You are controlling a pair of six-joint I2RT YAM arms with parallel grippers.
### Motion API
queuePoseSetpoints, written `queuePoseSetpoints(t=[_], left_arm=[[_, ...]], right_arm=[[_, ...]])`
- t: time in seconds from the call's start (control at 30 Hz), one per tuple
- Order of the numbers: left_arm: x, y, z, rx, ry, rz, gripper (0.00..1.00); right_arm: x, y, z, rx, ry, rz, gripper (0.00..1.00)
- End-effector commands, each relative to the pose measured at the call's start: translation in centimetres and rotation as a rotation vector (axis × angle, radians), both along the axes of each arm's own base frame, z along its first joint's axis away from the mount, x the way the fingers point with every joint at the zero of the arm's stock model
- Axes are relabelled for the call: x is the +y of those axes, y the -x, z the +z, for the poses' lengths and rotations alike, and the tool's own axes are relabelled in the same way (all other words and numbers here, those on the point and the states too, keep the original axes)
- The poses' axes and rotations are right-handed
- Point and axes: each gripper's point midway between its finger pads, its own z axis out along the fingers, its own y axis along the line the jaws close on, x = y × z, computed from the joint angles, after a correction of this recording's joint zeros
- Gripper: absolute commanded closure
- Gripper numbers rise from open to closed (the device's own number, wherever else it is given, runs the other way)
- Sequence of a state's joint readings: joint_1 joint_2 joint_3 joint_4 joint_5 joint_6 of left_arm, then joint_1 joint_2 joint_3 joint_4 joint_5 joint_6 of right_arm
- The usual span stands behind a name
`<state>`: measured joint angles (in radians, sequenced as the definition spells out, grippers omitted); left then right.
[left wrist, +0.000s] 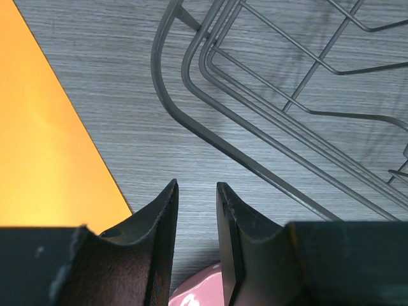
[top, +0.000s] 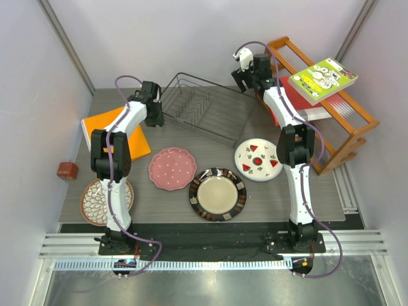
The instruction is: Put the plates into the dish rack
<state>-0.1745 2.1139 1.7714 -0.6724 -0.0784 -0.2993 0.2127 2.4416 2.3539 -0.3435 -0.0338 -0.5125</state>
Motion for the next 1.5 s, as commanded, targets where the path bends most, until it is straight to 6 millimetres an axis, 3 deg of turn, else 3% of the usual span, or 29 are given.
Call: queuePoseSetpoints(t=[0.0, 0.03, 0.27, 0.47, 0.53, 0.7, 0.73, 0.77, 0.93, 1.13, 1.27, 1.47], left_arm=[[0.0, -0.7, 1.0, -0.031, 0.014, -0.007, 0.69], [0.0, -0.7, 1.0, -0.031, 0.014, -0.007, 0.69], [-0.4, -1.3, 1.6, -0.052, 0.031, -0.009, 0.69], [-0.9, -1.9, 2.3, -0.071, 0.055, -0.011, 0.69], [-0.8, -2.2, 2.4, -0.074, 0.055, -0.010, 0.69], [-0.1, -4.0, 3.2, -0.100, 0.059, -0.001, 0.68], [0.2, -3.9, 3.1, -0.087, 0.057, 0.004, 0.66], [0.3, -4.1, 3.1, -0.084, 0.057, 0.005, 0.66], [0.6, -3.7, 3.1, -0.078, 0.068, 0.017, 0.65], [-0.3, -3.0, 2.7, -0.053, 0.119, -0.002, 0.64], [-1.5, -3.5, 2.8, -0.048, 0.163, -0.046, 0.63], [-3.5, -4.4, 2.5, -0.065, 0.151, -0.092, 0.61]], right_arm=[[-0.8, -1.6, 5.4, -0.175, 0.046, -0.050, 0.14], [-1.0, -2.0, 4.0, -0.163, 0.091, -0.043, 0.14], [-0.3, -1.4, 0.8, -0.101, 0.195, -0.001, 0.13], [0.1, 0.1, -0.4, -0.036, 0.226, 0.029, 0.13], [0.2, 0.8, 0.2, -0.022, 0.226, 0.039, 0.14], [0.6, 3.8, -0.8, 0.076, 0.242, 0.089, 0.14], [0.6, 4.5, 0.1, 0.075, 0.240, 0.092, 0.14], [1.0, 5.6, -1.0, 0.118, 0.247, 0.111, 0.14], [2.2, 9.4, -1.9, 0.210, 0.259, 0.162, 0.16], [4.1, 14.2, -2.9, 0.305, 0.256, 0.204, 0.17], [5.1, 16.0, -2.6, 0.319, 0.244, 0.216, 0.17], [5.3, 17.0, -2.2, 0.333, 0.218, 0.187, 0.17]])
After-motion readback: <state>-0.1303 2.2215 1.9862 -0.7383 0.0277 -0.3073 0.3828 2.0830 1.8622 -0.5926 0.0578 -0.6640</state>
